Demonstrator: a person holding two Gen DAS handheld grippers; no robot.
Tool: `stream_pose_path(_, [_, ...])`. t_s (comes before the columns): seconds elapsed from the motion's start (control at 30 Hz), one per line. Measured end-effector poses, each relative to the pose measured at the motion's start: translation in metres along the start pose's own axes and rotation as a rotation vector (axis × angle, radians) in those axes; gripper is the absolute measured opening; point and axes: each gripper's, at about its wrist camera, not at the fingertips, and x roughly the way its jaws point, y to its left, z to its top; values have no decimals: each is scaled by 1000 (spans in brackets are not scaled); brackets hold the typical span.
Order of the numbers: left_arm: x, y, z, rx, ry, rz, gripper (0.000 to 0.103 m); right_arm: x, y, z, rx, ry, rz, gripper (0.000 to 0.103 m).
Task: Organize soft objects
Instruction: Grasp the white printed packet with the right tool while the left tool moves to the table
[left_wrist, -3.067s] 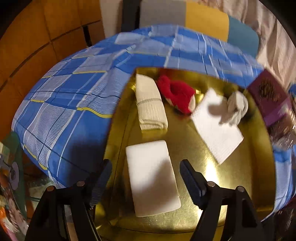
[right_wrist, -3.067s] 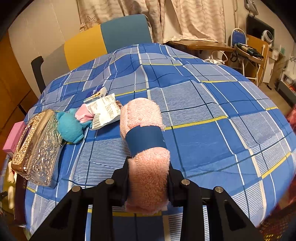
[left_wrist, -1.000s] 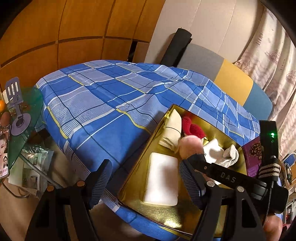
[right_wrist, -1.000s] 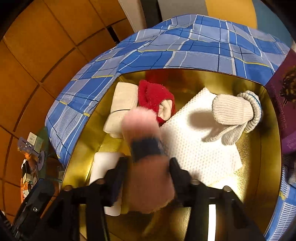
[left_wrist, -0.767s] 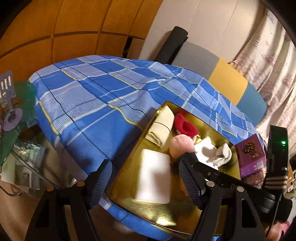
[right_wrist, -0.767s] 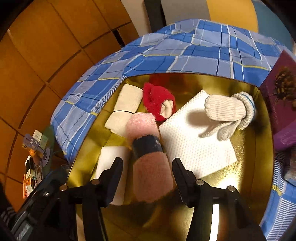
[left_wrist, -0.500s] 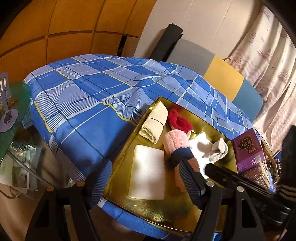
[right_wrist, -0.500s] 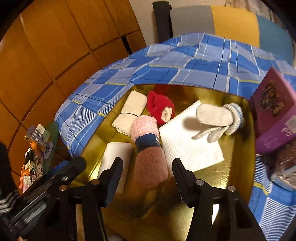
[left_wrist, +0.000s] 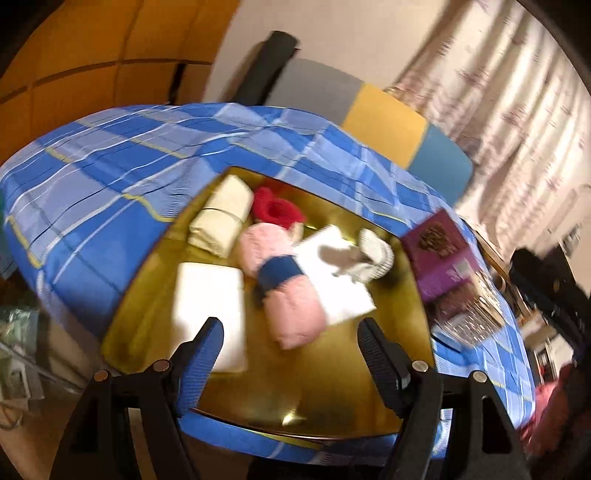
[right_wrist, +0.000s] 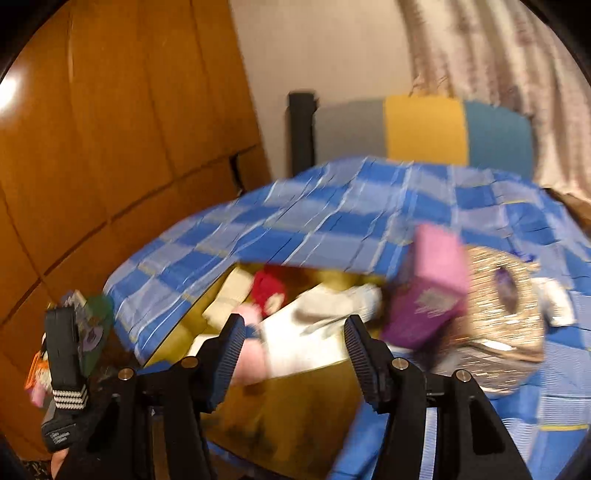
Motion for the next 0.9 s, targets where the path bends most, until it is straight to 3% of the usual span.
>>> stream_pose_path(0.27, [-1, -37, -14, 146, 9, -83, 76, -32, -94, -9, 163, 2, -158, 63])
stream_pose_path(0.63, [6, -82, -39, 260, 64, -153, 76, -33, -227, -56, 329, 177, -349, 68])
stream_pose_path(0.9, [14, -128, -46, 288, 118, -226, 76, -26, -286, -79, 370, 253, -415, 68])
